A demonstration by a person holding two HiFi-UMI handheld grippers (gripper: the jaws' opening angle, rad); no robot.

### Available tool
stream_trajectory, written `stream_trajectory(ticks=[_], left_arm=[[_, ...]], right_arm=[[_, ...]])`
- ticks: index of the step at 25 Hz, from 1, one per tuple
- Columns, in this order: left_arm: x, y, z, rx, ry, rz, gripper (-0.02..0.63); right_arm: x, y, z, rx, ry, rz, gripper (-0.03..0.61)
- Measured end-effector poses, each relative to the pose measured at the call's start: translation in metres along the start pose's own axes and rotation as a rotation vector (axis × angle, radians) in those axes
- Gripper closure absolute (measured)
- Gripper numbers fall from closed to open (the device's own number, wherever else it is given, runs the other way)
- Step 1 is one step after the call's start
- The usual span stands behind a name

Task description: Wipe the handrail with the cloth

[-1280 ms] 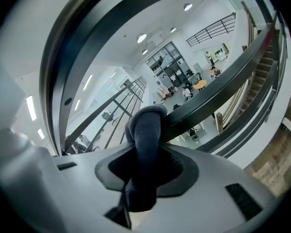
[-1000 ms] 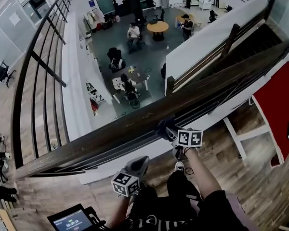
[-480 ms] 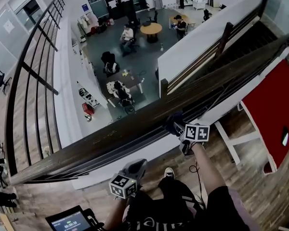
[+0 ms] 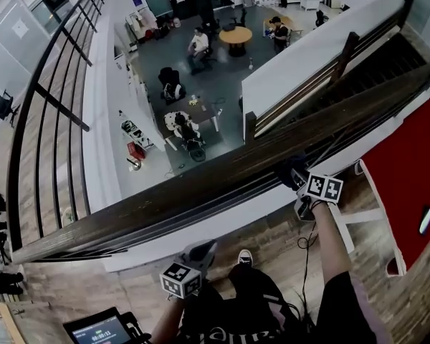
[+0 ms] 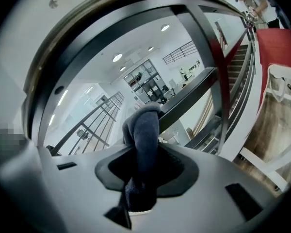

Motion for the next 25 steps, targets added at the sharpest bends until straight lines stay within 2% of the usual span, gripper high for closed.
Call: stream_trajectory(ticks=[9,15,19,25], left_arm=[[-0.008,0.001,0.0,0.036,0.032,0.014,0.612],[-0.021,0.01,0.013,0.056,0.03,0.034,0.612],[-0.03,0.016,0.022,0.075,0.02,0.044,0.612],[-0.055,0.025,0.043,0.101,-0.017,0.062,0.612]], right_arm=[[0.054,-0.067,0.027,-0.113,-0.047,-0.02,0.474],[0.063,-0.075,0.036,-0.142,-0.077,-0.04,0.474],[0.04,-0.053,0.036,-0.097,-0.083,-0.034,0.474],[-0.042,0.003,0.032,-0.021,-0.067,0.003,0.474]])
Point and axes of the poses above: the fingertips, and each gripper's own axes: z backward along the fingers, y to its left, x out of its top, the point moved 9 cm from there along z, backward along the fingers, and after that the axes turned 10 degrees about y, right-handed, at the moved point
